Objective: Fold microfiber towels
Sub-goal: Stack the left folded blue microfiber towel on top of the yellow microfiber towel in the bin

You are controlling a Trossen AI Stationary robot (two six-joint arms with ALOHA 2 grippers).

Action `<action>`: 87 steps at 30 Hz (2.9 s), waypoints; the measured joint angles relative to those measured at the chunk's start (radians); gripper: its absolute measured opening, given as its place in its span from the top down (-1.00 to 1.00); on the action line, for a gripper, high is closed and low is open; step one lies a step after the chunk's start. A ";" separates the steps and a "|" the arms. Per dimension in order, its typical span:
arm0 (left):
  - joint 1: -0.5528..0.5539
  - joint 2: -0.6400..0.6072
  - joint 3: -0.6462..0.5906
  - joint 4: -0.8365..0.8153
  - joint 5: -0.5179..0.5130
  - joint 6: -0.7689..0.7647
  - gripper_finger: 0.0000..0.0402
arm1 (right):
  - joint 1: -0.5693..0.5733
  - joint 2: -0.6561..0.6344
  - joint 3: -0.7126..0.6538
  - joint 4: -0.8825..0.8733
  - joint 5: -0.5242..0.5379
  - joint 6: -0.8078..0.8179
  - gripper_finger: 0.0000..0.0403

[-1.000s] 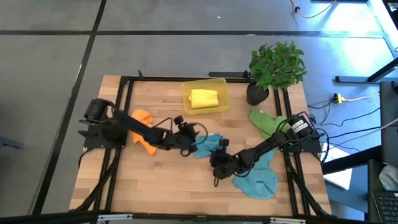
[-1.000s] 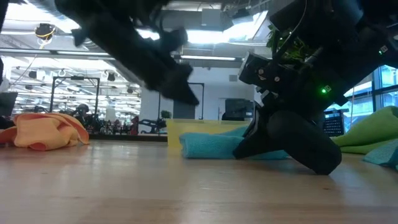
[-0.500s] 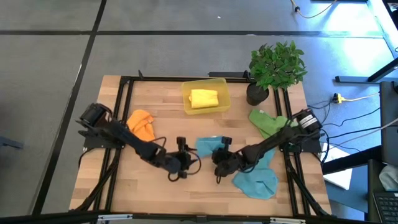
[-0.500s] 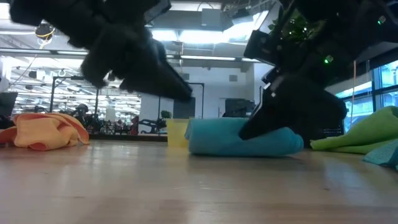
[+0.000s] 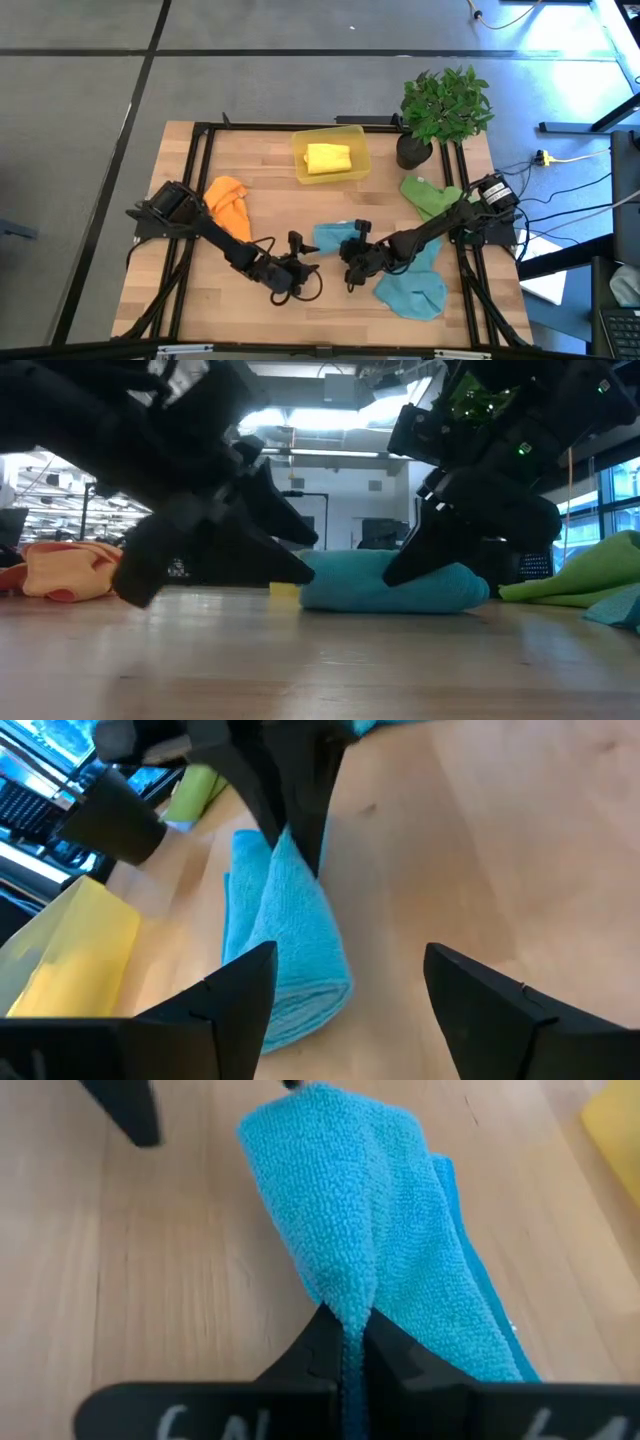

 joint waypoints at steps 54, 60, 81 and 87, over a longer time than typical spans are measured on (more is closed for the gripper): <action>0.117 0.069 0.061 -0.037 0.058 0.035 0.97 | 0.021 -0.002 0.003 -0.019 0.087 -0.071 0.42; 0.118 0.069 0.061 -0.037 0.056 0.030 0.99 | 0.102 -0.002 0.003 -0.058 0.097 -0.089 -0.09; 0.115 0.071 0.074 -0.011 0.085 0.031 1.00 | 0.111 0.070 -0.033 -0.168 0.341 -0.001 -0.36; 0.106 0.068 0.075 -0.034 0.085 0.034 1.00 | 0.109 0.069 -0.032 -0.189 0.362 -0.072 -0.06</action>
